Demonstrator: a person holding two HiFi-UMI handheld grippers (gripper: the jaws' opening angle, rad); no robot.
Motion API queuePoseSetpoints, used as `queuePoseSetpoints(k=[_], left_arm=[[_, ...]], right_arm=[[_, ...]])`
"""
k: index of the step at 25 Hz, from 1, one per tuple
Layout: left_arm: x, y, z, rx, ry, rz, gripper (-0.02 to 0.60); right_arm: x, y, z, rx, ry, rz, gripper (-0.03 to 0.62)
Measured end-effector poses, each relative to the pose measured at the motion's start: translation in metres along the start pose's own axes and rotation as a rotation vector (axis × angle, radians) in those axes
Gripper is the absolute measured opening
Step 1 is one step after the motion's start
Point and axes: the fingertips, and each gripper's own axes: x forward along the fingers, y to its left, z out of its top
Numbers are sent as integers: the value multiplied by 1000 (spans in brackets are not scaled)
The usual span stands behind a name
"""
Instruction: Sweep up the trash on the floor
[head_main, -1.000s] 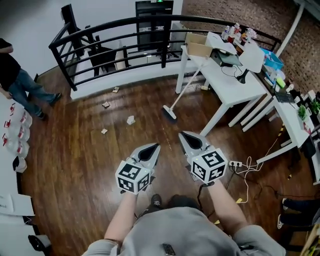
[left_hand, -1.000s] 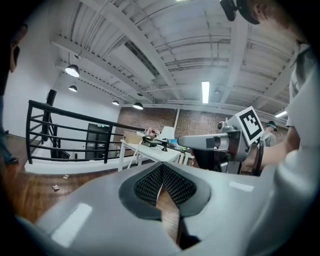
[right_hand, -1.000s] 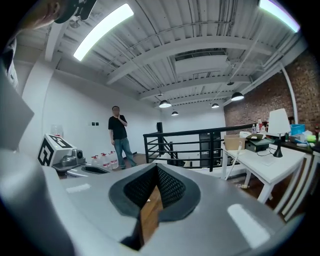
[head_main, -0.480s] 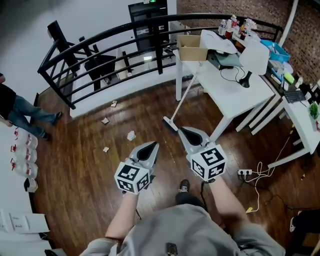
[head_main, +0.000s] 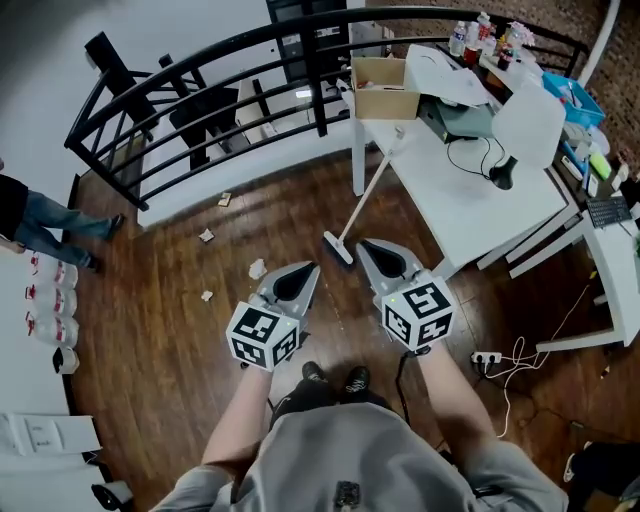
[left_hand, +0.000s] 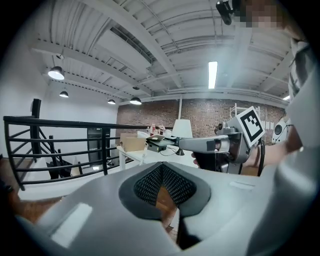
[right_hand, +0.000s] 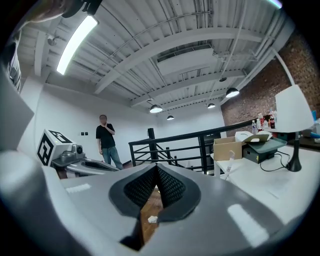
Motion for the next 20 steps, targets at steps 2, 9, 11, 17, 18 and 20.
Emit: queuePoseSetpoints(k=[2, 9, 11, 17, 18, 20], left_arm=[[18, 10, 1, -8, 3, -10, 5], [97, 72, -1, -45, 0, -43, 5], [118, 97, 1, -59, 0, -40, 5], [178, 151, 11, -127, 3, -87, 5], [186, 160, 10, -133, 12, -90, 5], [200, 174, 9, -145, 28, -93, 5]], right_arm=[[14, -16, 1, 4, 4, -8, 0], [77, -84, 0, -30, 61, -72, 0], [95, -106, 4, -48, 84, -100, 0], [150, -170, 17, -80, 150, -195, 0], [158, -179, 19, -87, 154, -210, 0], [171, -195, 19, -87, 163, -234, 0]])
